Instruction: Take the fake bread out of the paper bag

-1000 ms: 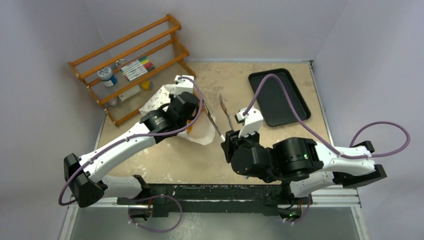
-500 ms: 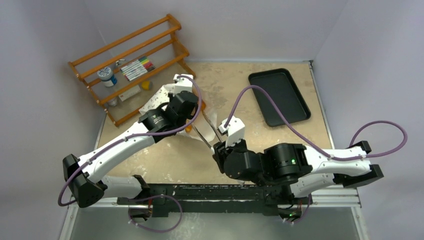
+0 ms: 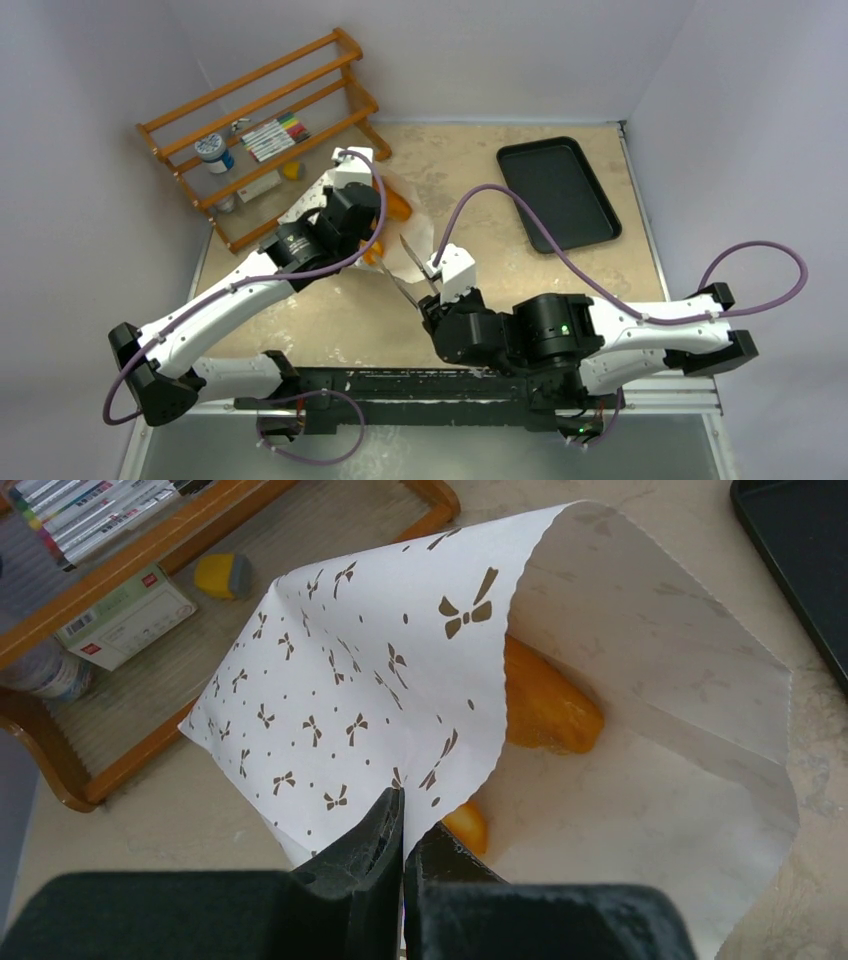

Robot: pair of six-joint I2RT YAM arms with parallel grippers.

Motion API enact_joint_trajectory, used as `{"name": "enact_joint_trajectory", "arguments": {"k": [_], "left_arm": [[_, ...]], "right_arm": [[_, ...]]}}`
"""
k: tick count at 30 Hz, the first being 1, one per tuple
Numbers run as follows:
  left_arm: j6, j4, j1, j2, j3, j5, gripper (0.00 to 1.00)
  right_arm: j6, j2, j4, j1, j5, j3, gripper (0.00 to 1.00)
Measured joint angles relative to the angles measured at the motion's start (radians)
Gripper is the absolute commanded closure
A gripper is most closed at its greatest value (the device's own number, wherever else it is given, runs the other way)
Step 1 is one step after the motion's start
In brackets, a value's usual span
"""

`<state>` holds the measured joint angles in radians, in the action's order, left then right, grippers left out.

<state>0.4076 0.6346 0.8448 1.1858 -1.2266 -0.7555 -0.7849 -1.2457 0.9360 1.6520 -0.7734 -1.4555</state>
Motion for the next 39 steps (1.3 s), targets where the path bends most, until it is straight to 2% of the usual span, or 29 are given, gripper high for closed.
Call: {"name": "enact_joint_trajectory", "arguments": {"k": [7, 21, 29, 39], "left_arm": [[0.000, 0.021, 0.000, -0.023, 0.000, 0.001, 1.00], [0.000, 0.048, -0.001, -0.076, 0.002, 0.019, 1.00], [-0.007, 0.049, -0.001, -0.083, 0.002, 0.034, 1.00], [-0.025, 0.049, -0.001, -0.083, 0.002, 0.043, 1.00]], "right_arm": [[0.032, -0.003, -0.056, -0.099, 0.016, 0.056, 0.52], [0.262, -0.039, -0.266, -0.364, 0.157, 0.077, 0.52], [0.319, -0.106, -0.307, -0.420, 0.238, 0.088, 0.51], [0.343, -0.116, -0.305, -0.467, 0.275, 0.088, 0.50]]}}
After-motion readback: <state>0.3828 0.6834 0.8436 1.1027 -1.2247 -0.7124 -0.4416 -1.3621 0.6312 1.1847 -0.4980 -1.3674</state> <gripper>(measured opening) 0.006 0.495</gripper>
